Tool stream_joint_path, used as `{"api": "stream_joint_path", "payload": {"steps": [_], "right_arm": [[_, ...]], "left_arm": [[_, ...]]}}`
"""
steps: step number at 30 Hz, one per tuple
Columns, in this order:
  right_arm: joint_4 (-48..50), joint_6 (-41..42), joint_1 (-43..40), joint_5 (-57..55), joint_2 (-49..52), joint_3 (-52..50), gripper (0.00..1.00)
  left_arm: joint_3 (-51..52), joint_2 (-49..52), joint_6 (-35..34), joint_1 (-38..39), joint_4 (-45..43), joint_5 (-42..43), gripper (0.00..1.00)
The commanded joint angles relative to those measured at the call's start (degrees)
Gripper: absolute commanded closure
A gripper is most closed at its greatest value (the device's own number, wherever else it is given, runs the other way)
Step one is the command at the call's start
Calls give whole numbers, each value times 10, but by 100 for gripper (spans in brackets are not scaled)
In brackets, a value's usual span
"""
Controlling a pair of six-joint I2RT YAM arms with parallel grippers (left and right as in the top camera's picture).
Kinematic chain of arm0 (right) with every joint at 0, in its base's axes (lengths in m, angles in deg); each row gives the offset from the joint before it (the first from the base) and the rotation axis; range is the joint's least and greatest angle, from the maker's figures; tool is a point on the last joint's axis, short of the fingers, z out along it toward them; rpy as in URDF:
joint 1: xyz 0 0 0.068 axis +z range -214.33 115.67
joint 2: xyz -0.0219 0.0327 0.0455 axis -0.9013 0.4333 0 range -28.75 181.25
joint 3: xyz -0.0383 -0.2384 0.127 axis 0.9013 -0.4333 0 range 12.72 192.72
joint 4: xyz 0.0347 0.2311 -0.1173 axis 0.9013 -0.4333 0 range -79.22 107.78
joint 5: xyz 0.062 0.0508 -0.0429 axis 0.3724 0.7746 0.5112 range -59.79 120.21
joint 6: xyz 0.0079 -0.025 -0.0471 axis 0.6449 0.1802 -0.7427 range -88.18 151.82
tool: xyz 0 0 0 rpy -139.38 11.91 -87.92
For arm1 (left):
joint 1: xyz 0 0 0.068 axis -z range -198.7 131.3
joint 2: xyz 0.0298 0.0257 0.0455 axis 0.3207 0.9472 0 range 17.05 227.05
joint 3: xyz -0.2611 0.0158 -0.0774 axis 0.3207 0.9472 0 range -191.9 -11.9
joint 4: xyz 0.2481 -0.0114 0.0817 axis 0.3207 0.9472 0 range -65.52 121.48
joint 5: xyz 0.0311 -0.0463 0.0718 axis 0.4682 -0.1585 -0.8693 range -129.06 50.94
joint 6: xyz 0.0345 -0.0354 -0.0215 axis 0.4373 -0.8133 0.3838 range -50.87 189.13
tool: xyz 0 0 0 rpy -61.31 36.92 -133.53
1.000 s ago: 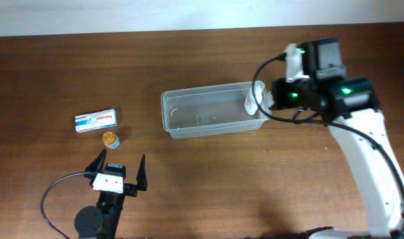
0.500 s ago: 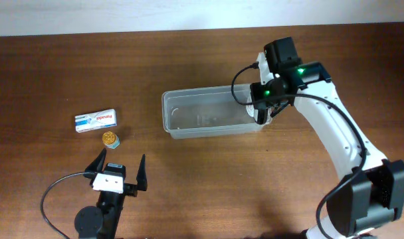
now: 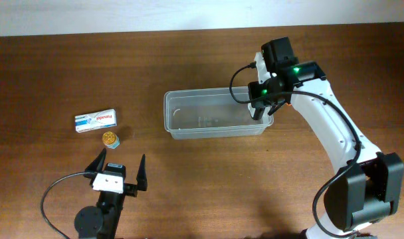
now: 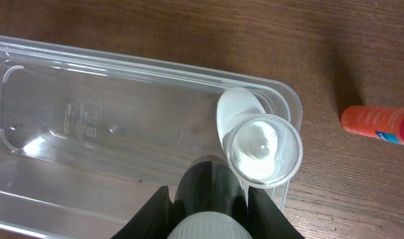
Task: Pack container
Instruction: 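Carry the dark bottle into the container's right end and release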
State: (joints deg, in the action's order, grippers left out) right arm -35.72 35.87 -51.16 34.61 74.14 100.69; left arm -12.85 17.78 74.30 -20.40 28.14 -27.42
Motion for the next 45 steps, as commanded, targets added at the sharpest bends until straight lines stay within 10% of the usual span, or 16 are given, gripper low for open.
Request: {"api": "stream_joint_path", "payload": {"steps": [1, 40, 45], "right_arm": [[5, -5, 4, -5, 0, 11, 71], [124, -6, 4, -32, 1, -126, 72], [125, -7, 4, -32, 1, -126, 60]], "left_arm": [[4, -4, 9, -3, -1, 8, 0], [4, -4, 9, -3, -1, 8, 0], [4, -4, 9, -3, -1, 8, 0]]}}
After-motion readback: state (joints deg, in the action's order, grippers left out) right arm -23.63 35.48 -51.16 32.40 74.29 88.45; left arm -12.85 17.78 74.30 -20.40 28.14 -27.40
